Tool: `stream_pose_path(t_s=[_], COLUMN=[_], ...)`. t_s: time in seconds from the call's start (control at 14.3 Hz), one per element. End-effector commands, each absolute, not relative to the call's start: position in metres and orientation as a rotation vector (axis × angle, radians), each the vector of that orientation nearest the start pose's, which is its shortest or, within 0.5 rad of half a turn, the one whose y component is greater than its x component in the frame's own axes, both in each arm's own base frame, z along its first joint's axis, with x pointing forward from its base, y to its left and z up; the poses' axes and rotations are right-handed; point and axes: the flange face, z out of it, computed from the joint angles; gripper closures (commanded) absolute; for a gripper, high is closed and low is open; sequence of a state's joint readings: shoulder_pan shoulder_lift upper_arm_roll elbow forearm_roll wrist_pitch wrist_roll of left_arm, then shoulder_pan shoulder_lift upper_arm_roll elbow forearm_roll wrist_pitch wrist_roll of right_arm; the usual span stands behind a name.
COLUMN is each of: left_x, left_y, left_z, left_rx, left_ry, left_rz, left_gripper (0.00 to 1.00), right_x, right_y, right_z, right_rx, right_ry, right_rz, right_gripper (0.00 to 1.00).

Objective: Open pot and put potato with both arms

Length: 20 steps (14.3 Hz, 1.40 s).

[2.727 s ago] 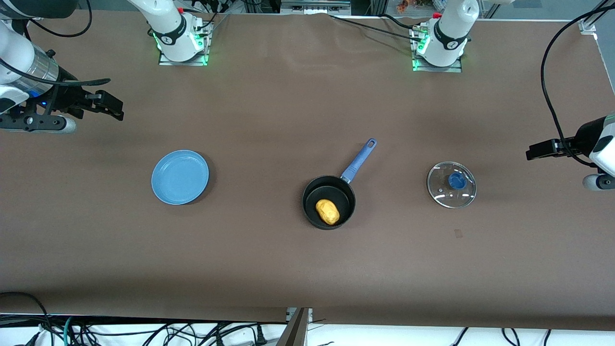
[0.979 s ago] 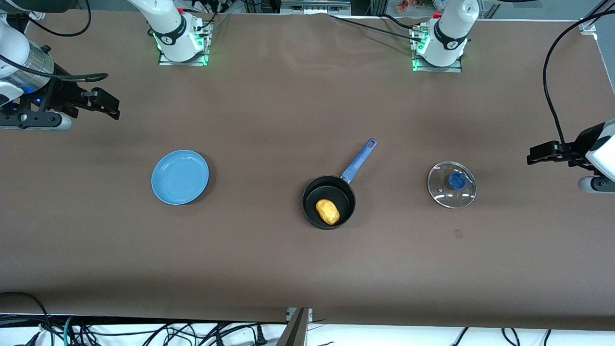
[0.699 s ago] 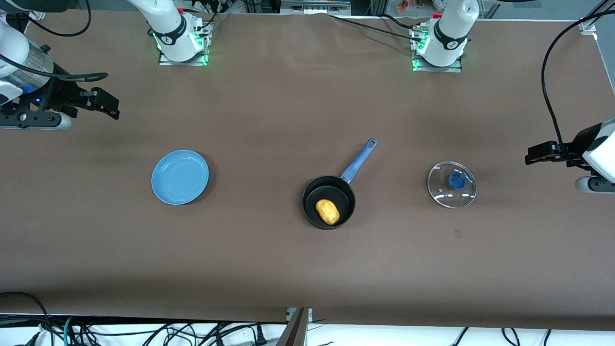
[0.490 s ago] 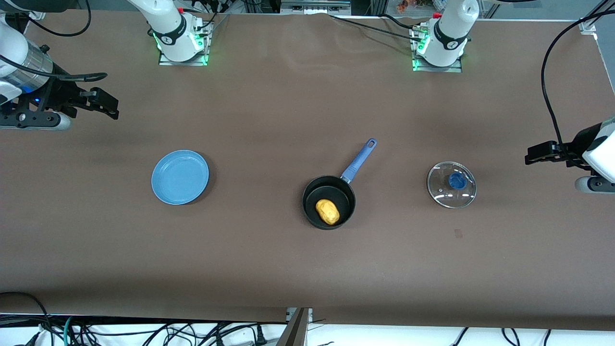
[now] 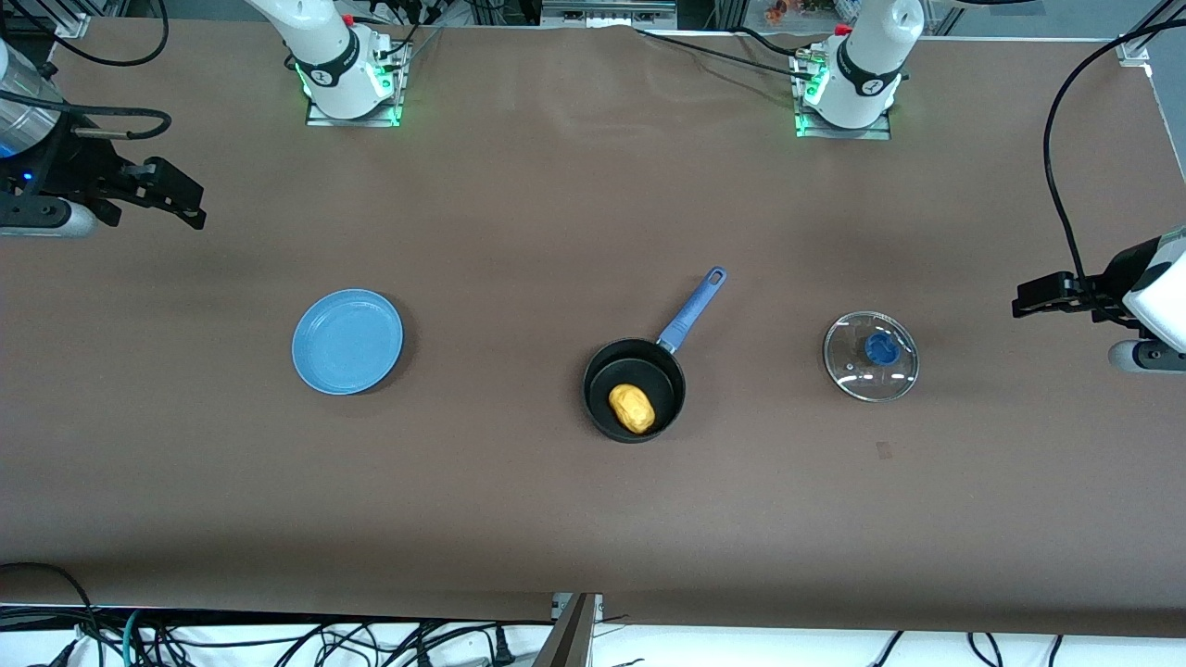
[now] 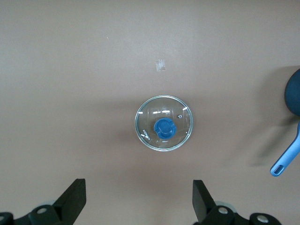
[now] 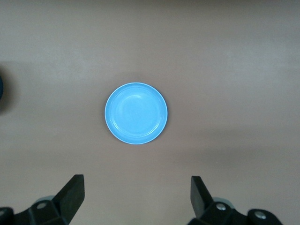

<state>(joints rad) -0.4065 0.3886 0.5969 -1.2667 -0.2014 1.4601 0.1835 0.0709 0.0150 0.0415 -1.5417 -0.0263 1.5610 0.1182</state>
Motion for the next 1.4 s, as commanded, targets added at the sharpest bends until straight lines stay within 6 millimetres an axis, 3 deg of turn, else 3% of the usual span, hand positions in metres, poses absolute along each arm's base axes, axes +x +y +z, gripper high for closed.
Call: stream_pose_path(t_s=[0.0,0.91,1.12,1.33], left_x=[0.644,0.644,0.649,0.653], left_y=[0.026,0.029,0.03,0.033], left_z=[0.559,0.559,0.545,0.555], left_rx=[-3.107,-3.112,-3.164,-3.195], left_ry=[0.071,0.047,0.066,0.026], left_rz=[0.197,0.196,0.228,0.19], left_gripper=[0.0,0.0,0.0,0.0], right_x=[0.554,0.552,0.552,0.552], right_y=[0.056,0.06,0.06,0.06], right_z=[0.634,0.627,0.627,0.627], right_rx=[-3.184,-3.179,-3.179,-3.179], right_ry=[-0.032,-0.032,-0.034,-0.034], right_rz=[-0.004,0.055,0.055,0.055], right_gripper=[0.0,0.0,0.0,0.0])
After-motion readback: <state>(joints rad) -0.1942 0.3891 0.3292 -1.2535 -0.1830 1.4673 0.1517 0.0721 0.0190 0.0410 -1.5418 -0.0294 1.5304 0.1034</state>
